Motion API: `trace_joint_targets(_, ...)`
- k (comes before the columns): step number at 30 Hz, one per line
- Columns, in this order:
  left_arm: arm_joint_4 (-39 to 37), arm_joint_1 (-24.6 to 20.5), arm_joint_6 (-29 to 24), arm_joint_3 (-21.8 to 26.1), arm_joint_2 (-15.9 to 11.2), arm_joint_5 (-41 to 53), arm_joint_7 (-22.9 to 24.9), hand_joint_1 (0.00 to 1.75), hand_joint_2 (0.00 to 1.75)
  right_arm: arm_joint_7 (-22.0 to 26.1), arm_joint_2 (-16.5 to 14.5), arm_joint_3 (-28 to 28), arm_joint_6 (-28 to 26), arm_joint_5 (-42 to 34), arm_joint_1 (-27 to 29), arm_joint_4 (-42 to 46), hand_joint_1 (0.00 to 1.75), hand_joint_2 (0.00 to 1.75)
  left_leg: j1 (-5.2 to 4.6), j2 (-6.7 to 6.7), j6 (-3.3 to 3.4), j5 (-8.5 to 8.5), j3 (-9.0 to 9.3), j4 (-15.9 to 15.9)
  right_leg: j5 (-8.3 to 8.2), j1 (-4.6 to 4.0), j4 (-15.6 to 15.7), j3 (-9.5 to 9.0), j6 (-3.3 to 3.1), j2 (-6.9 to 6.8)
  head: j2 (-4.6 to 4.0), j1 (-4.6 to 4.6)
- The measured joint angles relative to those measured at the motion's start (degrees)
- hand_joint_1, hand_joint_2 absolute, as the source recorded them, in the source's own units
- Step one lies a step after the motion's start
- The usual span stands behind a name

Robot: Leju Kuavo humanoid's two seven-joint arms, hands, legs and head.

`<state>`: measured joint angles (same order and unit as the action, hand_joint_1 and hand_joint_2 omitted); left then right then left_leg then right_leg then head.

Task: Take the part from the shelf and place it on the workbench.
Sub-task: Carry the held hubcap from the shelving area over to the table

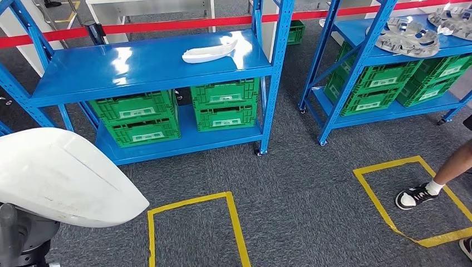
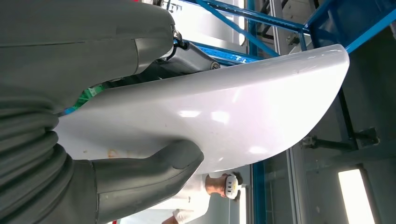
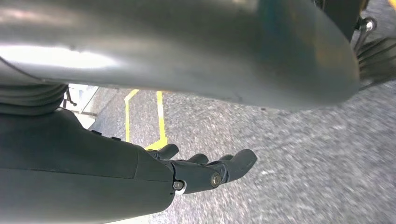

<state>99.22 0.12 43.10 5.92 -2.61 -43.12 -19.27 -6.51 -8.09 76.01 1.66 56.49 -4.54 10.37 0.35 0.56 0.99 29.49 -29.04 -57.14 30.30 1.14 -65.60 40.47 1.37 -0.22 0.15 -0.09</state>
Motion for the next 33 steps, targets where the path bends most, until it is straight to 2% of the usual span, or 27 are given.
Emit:
trace_joint_targets(1, -0.2, -0.23, 0.0, -0.1, 0.07, -0.09, 0.23, 1.75, 1.75, 0.21, -0.09, 0.01, 0.22, 0.04, -0.01, -0.01, 0.0, 0.0, -0.13, 0.04, 0.21, -0.8, -0.92, -0.06, 2.68, -0.07, -3.76, 0.73, 0.04, 0.04, 0.0, 0.02)
trace_joint_targets(2, -0.4, -0.37, 0.0, -0.21, 0.12, -0.18, 0.44, 1.75, 1.75, 0.51, -0.14, 0.01, 0.46, 0.11, -0.02, -0.01, 0.0, 0.0, -0.3, 0.09, 0.28, -1.61, -1.95, -0.17, 4.01, -0.14, -7.12, 1.08, 0.02, 0.08, 0.0, 0.03)
trace_joint_targets(3, -0.61, -0.44, 0.01, -0.32, 0.18, -0.24, 0.59, 1.75, 1.75, 0.95, -0.16, 0.01, 0.75, 0.19, -0.05, -0.01, 0.0, 0.0, -0.48, 0.14, 0.31, -2.43, -3.06, -0.35, 3.78, -0.23, -9.32, 0.8, -0.09, 0.1, 0.0, 0.03)
trace_joint_targets(4, -0.78, -0.5, 0.04, -0.4, 0.22, -0.3, 0.67, 1.75, 1.75, 1.5, -0.17, 0.01, 1.05, 0.25, -0.07, -0.01, 0.0, 0.0, -0.64, 0.18, 0.28, -3.23, -4.2, -0.6, 2.36, -0.34, -9.82, -0.29, -0.31, 0.11, 0.0, 0.02)
trace_joint_targets(5, -0.89, -0.57, 0.1, -0.45, 0.26, -0.36, 0.69, 1.75, 1.75, 2.11, -0.17, 0.01, 1.36, 0.32, -0.11, -0.01, 0.0, 0.0, -0.77, 0.19, 0.22, -3.94, -5.39, -0.88, 0.64, -0.49, -8.34, -2.34, -0.65, 0.12, 0.0, 0.03)
trace_joint_targets(6, -0.95, -0.68, 0.18, -0.49, 0.32, -0.43, 0.71, 1.75, 1.75, 2.69, -0.14, 0.01, 1.62, 0.38, -0.2, 0.0, 0.0, 0.0, -0.84, 0.22, 0.11, -4.6, -6.38, -1.21, -0.27, -0.72, -5.05, -5.44, -1.12, 0.13, 0.0, 0.01)
trace_joint_targets(8, -0.99, -1.01, 0.27, -0.68, 0.42, -0.67, 0.86, 1.75, 1.75, 3.36, -0.05, 0.01, 2.03, 0.53, -0.42, 0.02, 0.0, 0.0, -1.03, 0.29, -0.28, -5.67, -7.69, -1.8, 1.01, -1.26, 3.62, -11.87, -2.04, 0.15, 0.0, 0.0)
trace_joint_targets(9, -1.05, -1.21, 0.27, -0.83, 0.46, -0.92, 1.09, 1.75, 1.75, 3.53, 0.0, 0.01, 2.17, 0.71, -0.52, 0.03, 0.0, 0.0, -1.04, 0.36, -0.56, -6.21, -7.99, -1.9, 2.04, -1.47, 6.61, -13.71, -2.36, 0.16, 0.0, 0.0)
trace_joint_targets(10, -1.16, -1.37, 0.23, -1.02, 0.49, -1.25, 1.33, 1.75, 1.75, 3.68, 0.02, 0.01, 2.28, 0.89, -0.57, 0.03, 0.0, 0.0, -1.02, 0.41, -0.89, -6.78, -8.17, -1.8, 2.5, -1.62, 8.18, -14.31, -2.62, 0.18, 0.0, 0.02)
trace_joint_targets(12, -1.52, -1.53, 0.16, -1.29, 0.49, -1.84, 1.66, 1.75, 1.75, 4.1, 0.01, 0.0, 2.57, 1.21, -0.56, 0.03, 0.0, 0.0, -0.88, 0.32, -1.62, -7.23, -8.55, -1.6, 1.41, -1.48, 8.6, -13.42, -3.21, 0.07, 0.0, 0.03)
trace_joint_targets(13, -1.68, -1.54, 0.15, -1.36, 0.47, -2.02, 1.64, 1.75, 1.75, 4.32, 0.04, -0.01, 2.74, 1.26, -0.55, 0.03, 0.0, 0.0, -0.8, 0.12, -2.04, -5.88, -9.0, -2.34, 0.59, -1.35, 8.79, -12.8, -3.6, -0.05, 0.0, 0.01)
trace_joint_targets(14, -1.8, -1.53, 0.16, -1.37, 0.46, -2.12, 1.61, 1.75, 1.75, 4.5, 0.08, -0.01, 2.9, 1.35, -0.52, 0.03, 0.0, 0.0, -0.7, -0.08, -2.47, -3.46, -9.64, -4.04, -0.28, -1.17, 8.95, -12.01, -3.88, -0.16, 0.0, -0.04)
trace_joint_targets(16, -1.89, -1.51, 0.2, -1.4, 0.51, -2.13, 1.62, 1.75, 1.75, 4.54, 0.2, -0.02, 3.06, 1.69, -0.51, 0.03, 0.0, 0.0, -0.31, -0.31, -3.23, 2.71, -10.95, -10.29, -1.88, -1.08, 8.89, -10.05, -4.12, -0.26, 0.0, -0.12)
trace_joint_targets(17, -1.89, -1.48, 0.16, -1.42, 0.57, -2.06, 1.75, 1.75, 1.75, 4.34, 0.22, -0.04, 3.1, 1.97, -0.5, 0.03, 0.0, 0.0, -0.14, -0.3, -3.51, 4.39, -11.27, -13.65, -2.65, -1.06, 8.77, -9.05, -4.05, -0.28, 0.0, -0.13)
trace_joint_targets(18, -1.9, -1.47, 0.0, -1.45, 0.68, -2.05, 2.0, 1.75, 1.75, 3.97, 0.24, -0.08, 3.1, 2.28, -0.49, 0.03, 0.0, 0.0, 0.01, -0.3, -3.71, 4.53, -10.99, -16.06, -3.44, -1.02, 8.55, -7.93, -3.93, -0.31, 0.0, -0.13)
trace_joint_targets(19, -1.9, -1.45, -0.21, -1.48, 0.81, -2.08, 2.31, 1.75, 1.75, 3.55, 0.25, -0.14, 3.06, 2.57, -0.47, 0.03, 0.0, 0.0, 0.12, -0.3, -3.86, 3.36, -9.97, -16.8, -4.16, -0.95, 8.25, -6.76, -3.76, -0.36, 0.0, -0.13)
trace_joint_targets(20, -1.89, -1.41, -0.43, -1.51, 0.96, -2.17, 2.57, 1.75, 1.75, 3.21, 0.24, -0.18, 3.02, 2.74, -0.45, 0.03, 0.0, 0.0, 0.22, -0.3, -3.94, 1.65, -8.03, -15.64, -4.82, -0.84, 7.89, -5.61, -3.55, -0.42, 0.0, -0.13)
trace_joint_targets(21, -1.84, -1.34, -0.57, -1.54, 1.08, -2.22, 2.69, 1.75, 1.75, 3.06, 0.24, -0.21, 3.01, 2.78, -0.46, 0.03, 0.0, 0.0, 0.3, -0.32, -3.98, 0.46, -5.23, -12.64, -5.41, -0.75, 7.48, -4.56, -3.31, -0.47, 0.0, -0.13)
trace_joint_targets(23, -1.56, -1.1, -0.53, -1.57, 1.17, -2.12, 2.49, 1.75, 1.75, 3.23, 0.24, -0.23, 3.09, 2.45, -0.45, 0.03, 0.0, 0.0, 0.18, -0.42, -3.63, 1.4, 0.67, -4.67, -6.38, -0.72, 6.82, -3.18, -2.69, -0.44, 0.0, -0.14)
trace_joint_targets(24, -1.35, -0.9, -0.42, -1.58, 1.18, -2.06, 2.31, 1.75, 1.75, 3.35, 0.25, -0.23, 3.13, 2.28, -0.45, 0.03, 0.0, 0.0, 0.04, -0.47, -3.23, 2.46, 2.3, -1.85, -6.88, -0.73, 6.68, -2.89, -2.33, -0.42, 0.0, -0.15)
trace_joint_targets(25, -1.16, -0.65, -0.28, -1.59, 1.19, -2.01, 2.19, 1.75, 1.75, 3.42, 0.25, -0.23, 3.15, 2.16, -0.41, 0.03, 0.0, 0.0, -0.17, -0.5, -2.69, 3.12, 2.9, -0.41, -7.41, -0.74, 6.76, -2.74, -1.94, -0.41, 0.0, -0.16)
trace_joint_targets(27, -0.97, -0.17, -0.06, -1.59, 1.25, -1.96, 2.1, 1.75, 1.75, 3.3, 0.26, -0.23, 3.14, 2.04, -0.23, 0.03, 0.0, 0.0, -0.24, -0.4, -1.44, 2.39, 1.9, -0.08, -8.06, -0.61, 6.94, -2.44, -1.11, -0.35, 0.0, -0.22)
trace_joint_targets(28, -0.96, -0.06, 0.0, -1.59, 1.33, -1.91, 2.15, 1.75, 1.75, 3.07, 0.28, -0.22, 3.13, 1.94, -0.16, 0.03, 0.0, 0.0, -0.21, -0.32, -0.84, 1.71, 1.24, -0.07, -7.16, -0.56, 6.44, -2.02, -0.72, -0.26, 0.0, -0.24)
trace_joint_targets(29, -0.97, -0.02, 0.04, -1.59, 1.41, -1.85, 2.2, 1.75, 1.75, 2.78, 0.29, -0.22, 3.13, 1.82, -0.09, 0.03, 0.0, 0.0, -0.13, -0.23, -0.33, 0.93, 0.43, -0.01, -5.13, -0.51, 4.93, -1.35, -0.39, -0.15, 0.0, -0.26)
trace_joint_targets(31, -1.03, -0.01, 0.08, -1.59, 1.53, -1.7, 2.21, 1.75, 1.75, 2.34, 0.3, -0.22, 3.13, 1.4, -0.1, 0.03, 0.0, 0.0, -0.16, -0.17, 0.2, -0.61, -1.25, -0.05, 0.96, -0.49, -1.17, 0.32, 0.04, 0.0, 0.0, -0.25)
trace_joint_targets(32, -1.13, 0.0, 0.1, -1.59, 1.54, -1.59, 2.11, 1.75, 1.75, 2.32, 0.29, -0.22, 3.12, 1.18, -0.1, 0.03, 0.0, 0.0, -0.24, -0.17, 0.27, -1.38, -2.15, -0.14, 3.27, -0.5, -4.92, 1.03, 0.13, 0.03, 0.0, -0.25)
trace_joint_targets(33, -1.28, 0.01, 0.15, -1.59, 1.54, -1.46, 1.95, 1.75, 1.75, 2.47, 0.3, -0.21, 3.13, 0.94, -0.11, 0.03, 0.0, 0.0, -0.33, -0.16, 0.26, -2.14, -3.13, -0.26, 4.2, -0.52, -7.9, 1.25, 0.12, 0.06, 0.0, -0.26)
